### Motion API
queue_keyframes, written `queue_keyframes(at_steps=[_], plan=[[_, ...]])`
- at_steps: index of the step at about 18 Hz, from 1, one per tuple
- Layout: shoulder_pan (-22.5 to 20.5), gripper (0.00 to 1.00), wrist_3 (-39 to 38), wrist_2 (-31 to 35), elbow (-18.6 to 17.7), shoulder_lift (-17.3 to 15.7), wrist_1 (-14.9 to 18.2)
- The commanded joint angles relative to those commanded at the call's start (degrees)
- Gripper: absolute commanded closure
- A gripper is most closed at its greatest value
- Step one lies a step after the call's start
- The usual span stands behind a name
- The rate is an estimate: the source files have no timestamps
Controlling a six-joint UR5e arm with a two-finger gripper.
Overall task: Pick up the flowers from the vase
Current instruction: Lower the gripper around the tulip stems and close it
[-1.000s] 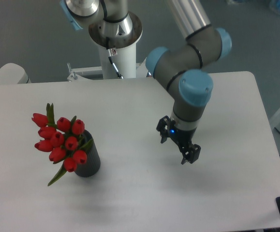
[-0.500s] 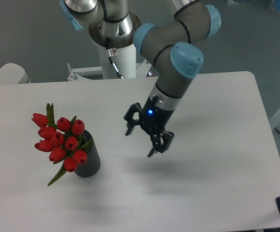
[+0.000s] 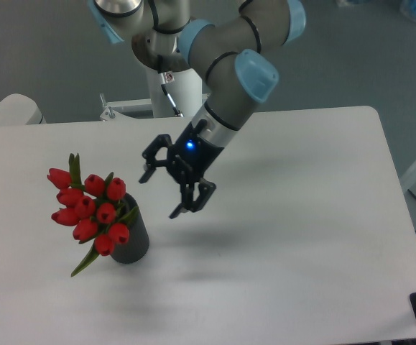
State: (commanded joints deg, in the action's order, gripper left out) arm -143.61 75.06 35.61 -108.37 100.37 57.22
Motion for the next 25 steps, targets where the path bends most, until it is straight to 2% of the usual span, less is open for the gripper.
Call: queue_keyframes(at_steps=[6, 22, 23, 25], plan=[[2.1, 0.00, 0.0, -1.6, 0.2, 3.0, -0.4], [5.4, 0.00, -1.0, -3.7, 0.9, 5.0, -0.4], [5.7, 0.02, -1.1, -3.7, 1.0, 5.0, -0.4], [5.7, 0.40, -1.2, -4.3, 1.1, 4.9, -0.4]])
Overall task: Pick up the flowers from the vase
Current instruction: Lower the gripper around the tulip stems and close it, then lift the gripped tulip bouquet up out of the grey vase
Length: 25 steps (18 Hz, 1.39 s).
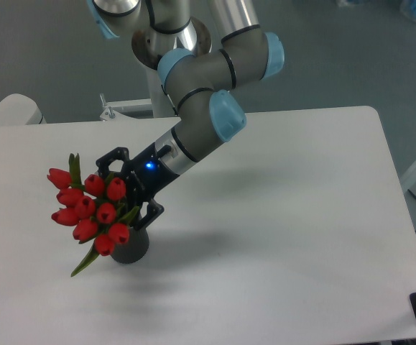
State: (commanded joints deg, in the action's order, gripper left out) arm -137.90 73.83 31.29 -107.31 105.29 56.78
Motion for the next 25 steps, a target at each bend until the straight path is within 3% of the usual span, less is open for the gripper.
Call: queue_keyframes(at_steps=[2, 5, 12, 16, 21, 25], plan=[[-0.2, 0.65, 0.0, -0.3, 0.1, -0.1, 0.0], [-0.4, 0.76, -0.8, -0.3, 0.2, -0.6, 0.0], [-1.4, 0.76, -7.9, -0.6, 2.5, -1.7, 0.0], [-2.5, 0.76, -12.7, -5.5, 4.0, -2.3, 0.0], [-3.3, 0.76, -18.4, -8.4, 8.5, -2.3, 0.0], [-4.9, 0.75, -22.3, -10.5, 9.1, -2.3, 0.0]])
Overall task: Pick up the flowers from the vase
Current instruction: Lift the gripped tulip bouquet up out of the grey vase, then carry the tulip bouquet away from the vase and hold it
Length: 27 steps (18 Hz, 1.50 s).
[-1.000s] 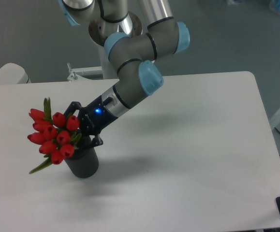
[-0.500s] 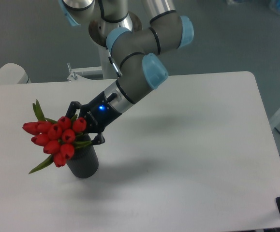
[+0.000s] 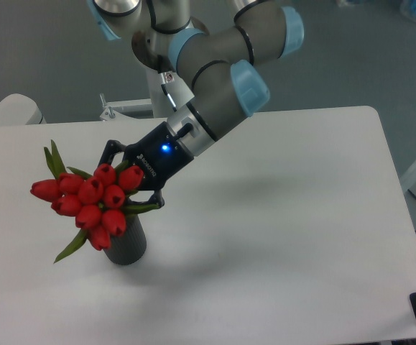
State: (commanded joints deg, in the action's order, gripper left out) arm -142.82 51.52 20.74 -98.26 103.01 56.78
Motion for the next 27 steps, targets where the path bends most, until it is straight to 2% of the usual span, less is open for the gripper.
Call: queue_keyframes(at_steps=[8, 11, 13, 16, 23, 27], plan=[[-2.1, 0.76, -5.7, -1.8, 0.8, -1.1, 0.1], [-2.8, 0.76, -9.7, -1.8, 2.1, -1.2, 0.1], [-3.3, 0.76, -14.5, -1.8, 3.8, -1.1, 0.1], [-3.8, 0.76, -17.7, -1.9, 5.9, -1.1, 0.1], [-5.7, 0.76, -18.8, -1.9, 9.7, -0.9, 0.1], [-6.8, 0.76, -18.0, 0.8, 15.0, 1.8, -0.3]])
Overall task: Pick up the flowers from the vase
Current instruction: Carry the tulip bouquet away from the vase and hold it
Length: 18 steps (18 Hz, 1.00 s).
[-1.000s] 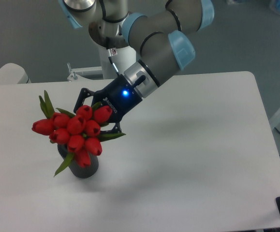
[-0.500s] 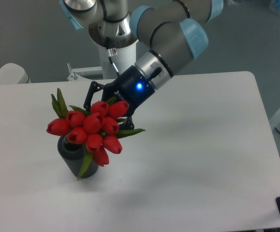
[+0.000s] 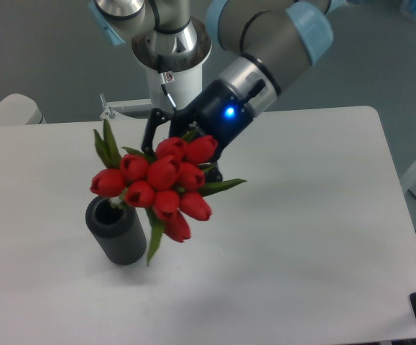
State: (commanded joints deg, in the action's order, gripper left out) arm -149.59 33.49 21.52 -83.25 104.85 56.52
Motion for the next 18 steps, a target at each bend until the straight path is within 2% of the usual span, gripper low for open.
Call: queue_keyframes(at_steps=[2, 4, 8, 9, 12, 18], plan=[[-0.9, 0.76, 0.2, 4.8, 3.2, 1.8, -0.2], [-1.9, 0.79, 2.8, 9.8, 4.1, 2.6, -0.1], [-3.9, 0.79, 13.6, 13.5, 2.2, 5.8, 0.0], [-3.8, 0.79, 15.5, 16.5, 1.6, 6.2, 0.0], [-2.9, 0.79, 17.0, 26.6, 0.9, 6.4, 0.3], [-2.8, 0.84, 17.3, 28.9, 0.2, 7.0, 2.5]])
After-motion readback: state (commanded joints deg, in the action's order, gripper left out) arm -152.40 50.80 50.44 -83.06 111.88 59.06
